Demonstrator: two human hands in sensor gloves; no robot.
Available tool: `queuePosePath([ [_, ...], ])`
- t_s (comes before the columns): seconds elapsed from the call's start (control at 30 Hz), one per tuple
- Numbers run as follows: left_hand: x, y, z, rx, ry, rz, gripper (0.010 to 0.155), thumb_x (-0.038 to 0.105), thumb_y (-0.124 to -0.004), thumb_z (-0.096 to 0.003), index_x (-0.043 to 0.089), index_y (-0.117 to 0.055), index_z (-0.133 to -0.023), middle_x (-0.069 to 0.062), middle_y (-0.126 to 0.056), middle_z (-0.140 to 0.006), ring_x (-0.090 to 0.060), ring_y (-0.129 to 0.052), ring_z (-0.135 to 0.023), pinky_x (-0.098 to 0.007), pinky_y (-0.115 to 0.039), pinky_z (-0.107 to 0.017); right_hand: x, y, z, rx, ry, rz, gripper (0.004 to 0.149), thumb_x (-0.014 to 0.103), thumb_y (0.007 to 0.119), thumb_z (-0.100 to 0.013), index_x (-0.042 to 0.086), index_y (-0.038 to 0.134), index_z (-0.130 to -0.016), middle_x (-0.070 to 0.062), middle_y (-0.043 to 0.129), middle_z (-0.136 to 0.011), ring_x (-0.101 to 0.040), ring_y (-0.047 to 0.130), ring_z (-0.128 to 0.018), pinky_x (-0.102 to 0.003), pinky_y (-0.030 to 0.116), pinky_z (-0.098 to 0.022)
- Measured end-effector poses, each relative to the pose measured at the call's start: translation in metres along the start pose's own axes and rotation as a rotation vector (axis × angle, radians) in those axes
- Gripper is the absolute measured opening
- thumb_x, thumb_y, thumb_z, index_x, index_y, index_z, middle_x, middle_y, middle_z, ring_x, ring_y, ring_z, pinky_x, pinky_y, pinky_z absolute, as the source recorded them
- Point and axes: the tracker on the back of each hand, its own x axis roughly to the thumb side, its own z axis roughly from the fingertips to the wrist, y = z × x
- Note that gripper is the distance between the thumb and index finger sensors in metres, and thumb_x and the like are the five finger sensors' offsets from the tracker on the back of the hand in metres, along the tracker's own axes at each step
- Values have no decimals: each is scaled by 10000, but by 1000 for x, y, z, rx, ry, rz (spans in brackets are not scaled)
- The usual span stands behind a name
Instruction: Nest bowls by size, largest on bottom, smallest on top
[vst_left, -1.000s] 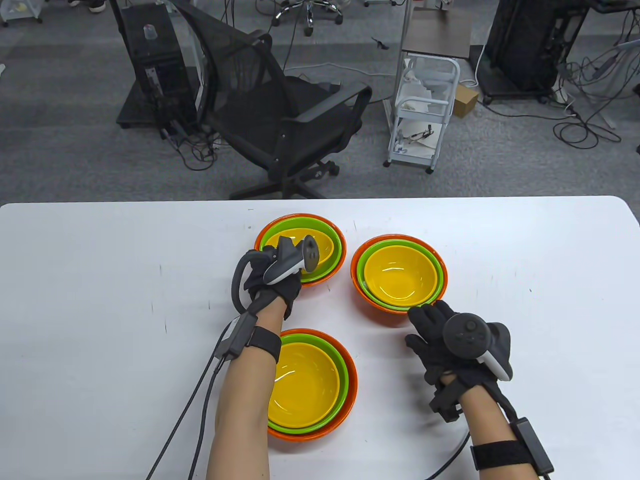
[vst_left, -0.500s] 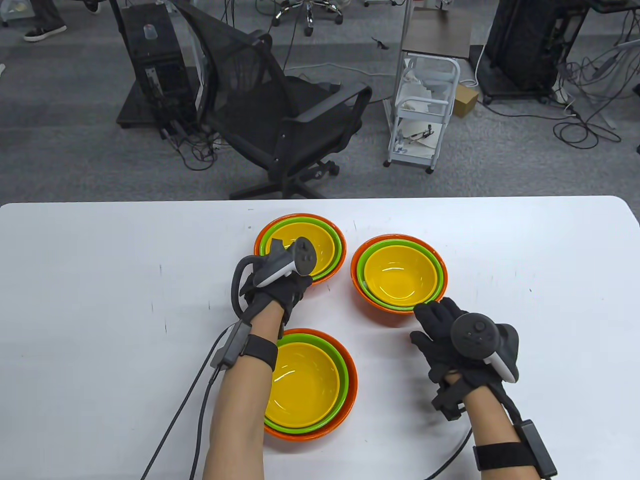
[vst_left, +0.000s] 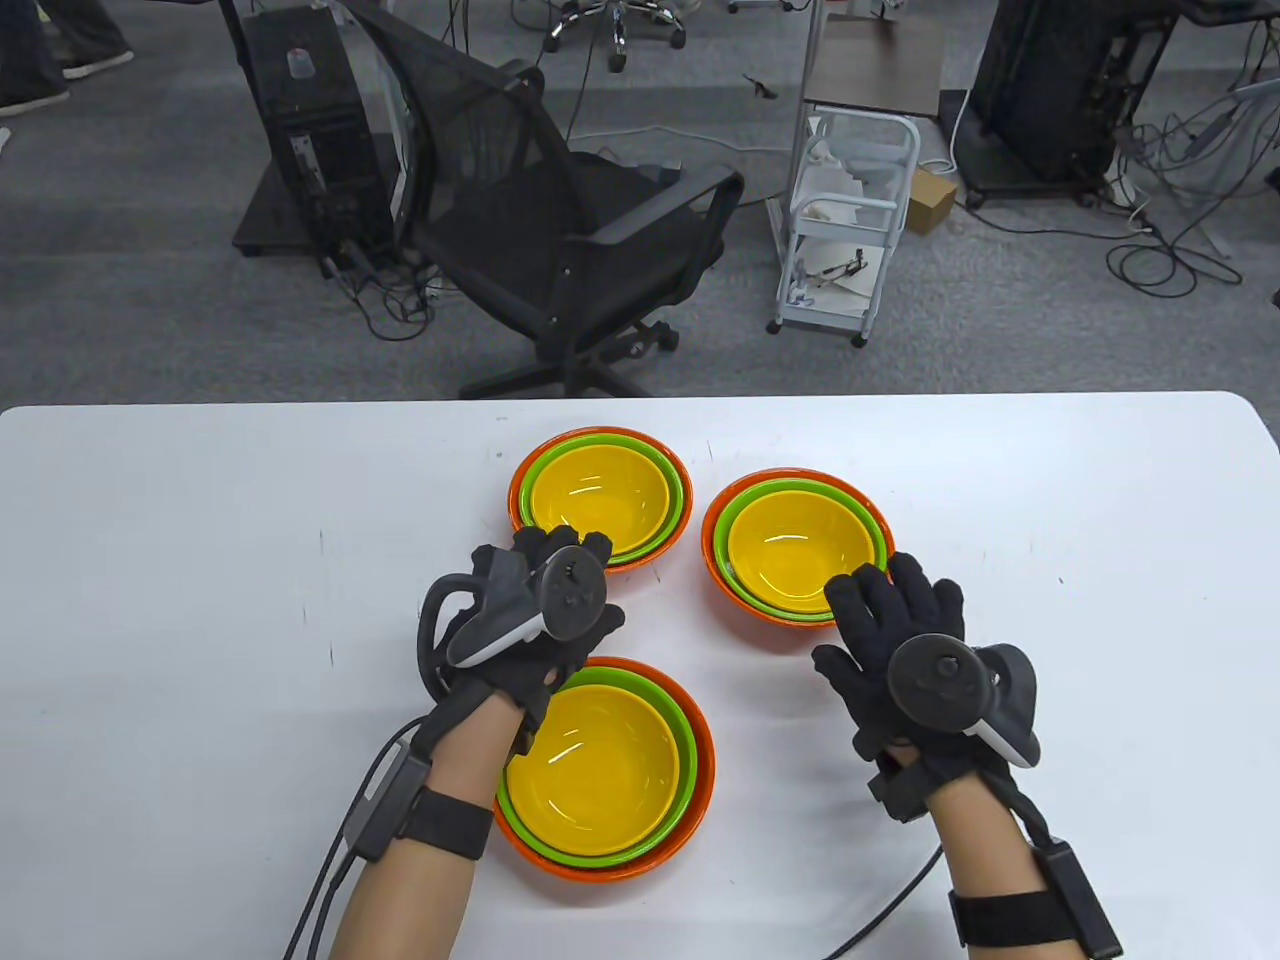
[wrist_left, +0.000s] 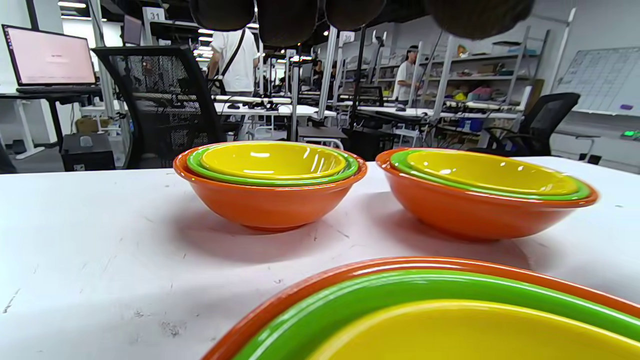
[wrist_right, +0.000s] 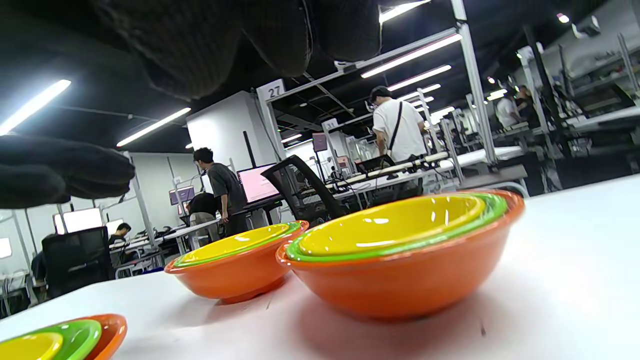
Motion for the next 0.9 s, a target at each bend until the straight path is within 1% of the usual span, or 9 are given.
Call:
queuePosePath([
  [0.1, 2, 2, 17, 17, -11, -1, 788, 629, -634, -478, 320, -399, -1164, -85, -435, -1241, -425, -416, -1164, -719, -395, -780, 12, -3, 0, -2, -48, 52, 670, 390, 789, -489, 108, 603, -1068, -220, 500, -1129, -503, 229, -1055, -722, 171, -685],
  [0.27, -1, 4, 43, 52, -20, -39, 831, 668, -614, -465, 324, -346, -1172, -94, -355, -1259, -444, -336, -1171, -743, -341, -769, 27, -11, 3, 5, -74, 114, 707, 421, 789, -487, 138, 554, -1091, -195, 426, -1161, -483, 142, -1063, -725, 106, -672],
  [0.4, -10, -2, 64, 92, -23, -58, 855, 689, -598, -458, 325, -310, -1176, -100, -298, -1266, -456, -283, -1170, -758, -302, -757, 37, -12, 8, -27, -95, 187, 745, 456, 787, -479, 167, 506, -1106, -179, 387, -1175, -463, 98, -1068, -728, 77, -665],
  [0.5, -18, -12, 74, 85, -3, -78, 880, 710, -571, -452, 330, -247, -1177, -108, -207, -1267, -470, -201, -1162, -771, -241, -741, 40, -6, 12, -24, -121, 211, 762, 476, 780, -474, 185, 479, -1111, -165, 348, -1184, -450, 65, -1066, -727, 52, -655],
  [0.53, -22, -17, 78, 78, 2, -84, 884, 715, -561, -450, 333, -229, -1175, -112, -181, -1264, -473, -190, -1156, -775, -226, -735, 39, -2, 14, -15, -129, 222, 770, 483, 778, -473, 196, 462, -1114, -159, 334, -1187, -442, 53, -1065, -725, 36, -649],
  [0.6, -26, -25, 83, 73, 3, -89, 897, 726, -546, -448, 333, -192, -1173, -118, -130, -1258, -480, -110, -1147, -782, -191, -722, 37, 6, 17, 4, -134, 245, 789, 503, 770, -469, 213, 431, -1120, -145, 293, -1192, -431, 4, -1059, -724, 9, -635],
  [0.73, -32, -40, 88, 72, 0, -77, 917, 744, -524, -444, 328, -142, -1167, -129, -72, -1246, -495, -57, -1130, -799, -150, -693, 31, 21, 21, 46, -121, 247, 810, 527, 760, -466, 236, 387, -1124, -133, 246, -1196, -423, -31, -1050, -725, -9, -621],
  [0.83, -31, -50, 88, 70, -10, -71, 919, 748, -517, -444, 331, -122, -1161, -129, -53, -1240, -496, -45, -1125, -802, -142, -688, 27, 30, 23, 82, -105, 259, 826, 541, 751, -465, 259, 342, -1125, -120, 198, -1196, -420, -55, -1041, -727, -15, -614],
  [0.9, -30, -56, 87, 50, -24, -65, 921, 747, -517, -444, 332, -103, -1155, -131, -39, -1236, -497, -35, -1122, -802, -132, -685, 25, 35, 24, 102, -96, 255, 833, 549, 747, -465, 269, 322, -1125, -112, 170, -1196, -416, -73, -1036, -727, -21, -610],
])
